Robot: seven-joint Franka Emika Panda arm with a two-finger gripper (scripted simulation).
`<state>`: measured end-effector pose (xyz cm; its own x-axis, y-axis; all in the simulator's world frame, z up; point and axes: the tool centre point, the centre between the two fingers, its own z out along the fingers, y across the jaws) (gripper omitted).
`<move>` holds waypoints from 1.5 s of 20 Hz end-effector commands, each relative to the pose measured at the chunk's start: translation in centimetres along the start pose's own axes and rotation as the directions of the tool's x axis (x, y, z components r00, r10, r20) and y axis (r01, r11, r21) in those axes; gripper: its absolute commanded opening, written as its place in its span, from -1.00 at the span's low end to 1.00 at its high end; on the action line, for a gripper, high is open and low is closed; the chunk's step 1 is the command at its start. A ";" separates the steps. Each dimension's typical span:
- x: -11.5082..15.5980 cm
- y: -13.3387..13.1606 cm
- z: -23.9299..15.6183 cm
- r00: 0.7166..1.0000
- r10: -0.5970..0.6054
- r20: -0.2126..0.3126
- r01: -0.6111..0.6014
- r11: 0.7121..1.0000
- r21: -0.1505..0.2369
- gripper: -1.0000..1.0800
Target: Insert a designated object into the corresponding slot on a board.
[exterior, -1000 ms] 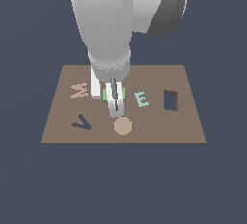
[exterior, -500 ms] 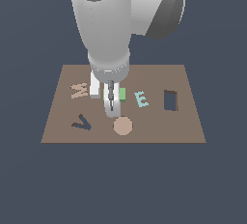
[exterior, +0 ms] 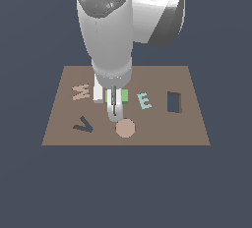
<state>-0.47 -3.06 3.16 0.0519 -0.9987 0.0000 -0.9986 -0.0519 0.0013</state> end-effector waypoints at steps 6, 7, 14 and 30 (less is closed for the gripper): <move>0.0 0.0 0.2 1.000 0.000 0.000 0.000 1.000 0.001 -1.00; 0.0 0.0 0.2 1.000 0.000 0.000 0.000 1.000 0.001 -1.00; 0.0 -0.1 -0.3 1.000 0.000 0.000 0.000 1.000 0.001 -1.00; -2.4 -2.2 -0.3 0.978 -0.211 -0.001 0.211 0.978 0.001 -1.00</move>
<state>1.24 -1.08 3.38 0.2214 -0.9752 0.0002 -0.9752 -0.2214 0.0013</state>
